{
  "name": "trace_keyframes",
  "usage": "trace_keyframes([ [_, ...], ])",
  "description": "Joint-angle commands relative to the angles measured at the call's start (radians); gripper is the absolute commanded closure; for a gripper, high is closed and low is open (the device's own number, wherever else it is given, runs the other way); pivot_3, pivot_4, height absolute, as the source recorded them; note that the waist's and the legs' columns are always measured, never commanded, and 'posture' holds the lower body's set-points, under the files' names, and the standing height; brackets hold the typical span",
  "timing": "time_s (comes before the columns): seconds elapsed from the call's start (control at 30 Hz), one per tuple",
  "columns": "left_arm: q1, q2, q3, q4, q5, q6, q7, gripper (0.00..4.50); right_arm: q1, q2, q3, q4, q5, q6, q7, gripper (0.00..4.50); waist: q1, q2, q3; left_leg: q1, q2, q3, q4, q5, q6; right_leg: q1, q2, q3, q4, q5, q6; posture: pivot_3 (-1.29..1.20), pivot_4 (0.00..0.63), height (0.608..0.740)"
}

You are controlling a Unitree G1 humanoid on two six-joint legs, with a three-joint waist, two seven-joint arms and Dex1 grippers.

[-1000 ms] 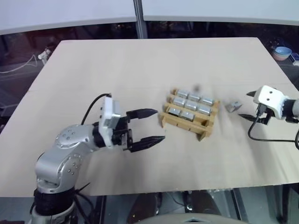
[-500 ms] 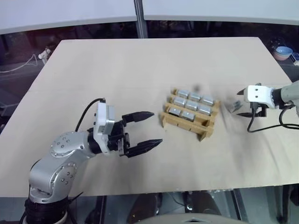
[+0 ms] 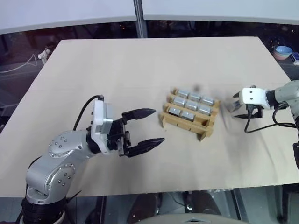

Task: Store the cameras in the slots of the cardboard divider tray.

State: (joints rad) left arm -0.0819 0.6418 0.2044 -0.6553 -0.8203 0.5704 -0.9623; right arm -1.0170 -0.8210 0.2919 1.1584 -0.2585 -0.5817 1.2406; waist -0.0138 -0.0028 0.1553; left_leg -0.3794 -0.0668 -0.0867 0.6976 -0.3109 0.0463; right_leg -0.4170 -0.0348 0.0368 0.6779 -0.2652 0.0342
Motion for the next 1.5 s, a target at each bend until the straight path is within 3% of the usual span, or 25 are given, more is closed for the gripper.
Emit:
trace_keyframes([
  [0.03, -0.016, 0.013, -0.001, -0.036, -0.022, -0.018, 0.016, 0.0, -0.037, -0.011, 0.0, 0.009, -0.027, -0.028, -0.028, 1.61, 0.0, 0.0, 0.0, 0.0, 0.0, 0.0, 0.0, 0.0, 0.0, 0.0, 0.0, 0.0, 0.0, 0.0, 0.0, 0.0, 0.15, 0.74],
  [0.1, -0.017, 0.017, -0.003, -0.035, -0.023, -0.019, 0.023, 0.0, -0.043, -0.007, 0.004, 0.016, -0.041, -0.034, -0.048, 1.61, 0.0, 0.0, 0.0, 0.0, 0.0, 0.0, 0.0, 0.0, 0.0, 0.0, 0.0, 0.0, 0.0, 0.0, 0.0, 0.0, 0.15, 0.74],
  [0.2, -0.018, 0.023, -0.002, -0.037, -0.022, -0.021, 0.034, 0.0, -0.048, -0.001, 0.0, 0.025, -0.046, -0.033, -0.052, 2.41, 0.0, 0.0, 0.0, 0.0, 0.0, 0.0, 0.0, 0.0, 0.0, 0.0, 0.0, 0.0, 0.0, 0.0, 0.0, 0.0, 0.15, 0.74],
  [0.3, -0.014, 0.029, -0.003, -0.037, -0.024, -0.025, 0.044, 0.0, -0.049, -0.005, -0.005, 0.024, -0.042, -0.038, -0.03, 3.59, -0.007, -0.001, 0.0, 0.001, 0.0, 0.0, -0.001, 0.0, 0.0, 0.001, 0.0, 0.001, 0.0, 0.0, 0.0, 0.0, 0.15, 0.74],
  [0.33, -0.013, 0.029, -0.005, -0.036, -0.023, -0.026, 0.044, 0.0, -0.049, -0.005, -0.009, 0.022, -0.038, -0.039, -0.028, 3.79, -0.008, 0.0, 0.0, 0.002, 0.0, 0.001, -0.001, 0.0, 0.0, 0.002, 0.0, 0.001, 0.0, 0.0, 0.0, 0.0, 0.15, 0.74],
  [0.47, -0.014, 0.029, -0.014, -0.03, -0.019, -0.032, 0.046, 0.0, -0.041, -0.009, -0.024, 0.008, -0.015, -0.034, -0.009, 3.79, -0.008, 0.0, 0.0, 0.002, 0.0, 0.001, -0.001, 0.0, 0.0, 0.001, 0.0, 0.002, 0.0, 0.0, 0.0, 0.0, 0.15, 0.74],
  [0.6, -0.007, 0.034, -0.022, -0.017, -0.008, -0.04, 0.035, 0.0, -0.033, -0.019, -0.11, -0.083, 0.119, 0.149, 0.121, 3.79, -0.006, 0.001, 0.001, 0.001, 0.0, 0.001, -0.001, 0.0, 0.0, 0.0, 0.0, 0.002, 0.0, 0.0, 0.0, 0.0, 0.15, 0.74],
  [0.7, 0.012, 0.044, -0.015, -0.007, -0.001, -0.053, 0.018, 0.0, 0.054, -0.044, -0.194, -0.514, 0.332, 0.701, 0.252, 3.79, 0.0, 0.003, 0.002, 0.0, 0.0, 0.001, -0.002, 0.0, 0.0, -0.001, 0.0, 0.002, 0.0, 0.0, 0.0, 0.0, 0.15, 0.74],
  [0.77, 0.025, 0.047, -0.003, -0.005, -0.008, -0.059, 0.012, 0.0, 0.154, -0.073, -0.222, -0.859, 0.459, 1.002, 0.257, 3.79, 0.004, 0.004, 0.002, -0.002, 0.001, 0.001, -0.003, 0.0, 0.0, -0.004, 0.0, 0.002, 0.0, 0.0, 0.0, 0.0, 0.15, 0.74],
  [0.93, 0.064, 0.068, 0.021, -0.004, -0.013, -0.078, -0.022, 0.0, 0.291, -0.053, -0.241, -1.265, 0.566, 1.334, 0.099, 3.79, 0.009, 0.004, 0.002, -0.005, 0.0, 0.001, -0.007, 0.0, 0.0, -0.007, 0.0, 0.002, -0.002, 0.0, 0.0, 0.0, 0.15, 0.74],
  [1.23, 0.059, 0.072, 0.017, 0.019, -0.004, -0.102, -0.026, 0.0, 0.408, -0.014, -0.186, -1.38, 0.583, 1.451, -0.072, 3.79, 0.026, 0.004, 0.002, -0.004, 0.0, 0.002, -0.008, 0.0, 0.0, -0.008, -0.001, 0.002, -0.003, 0.0, 0.0, 0.0, 0.15, 0.74],
  [1.5, 0.073, 0.074, 0.023, 0.014, -0.004, -0.11, -0.017, 0.0, 0.461, -0.061, -0.172, -1.409, 0.608, 1.444, -0.07, 3.79, 0.026, 0.004, 0.002, -0.004, 0.0, 0.002, -0.01, 0.0, 0.0, -0.008, -0.001, 0.002, -0.004, 0.0, 0.0, 0.0, 0.15, 0.74],
])
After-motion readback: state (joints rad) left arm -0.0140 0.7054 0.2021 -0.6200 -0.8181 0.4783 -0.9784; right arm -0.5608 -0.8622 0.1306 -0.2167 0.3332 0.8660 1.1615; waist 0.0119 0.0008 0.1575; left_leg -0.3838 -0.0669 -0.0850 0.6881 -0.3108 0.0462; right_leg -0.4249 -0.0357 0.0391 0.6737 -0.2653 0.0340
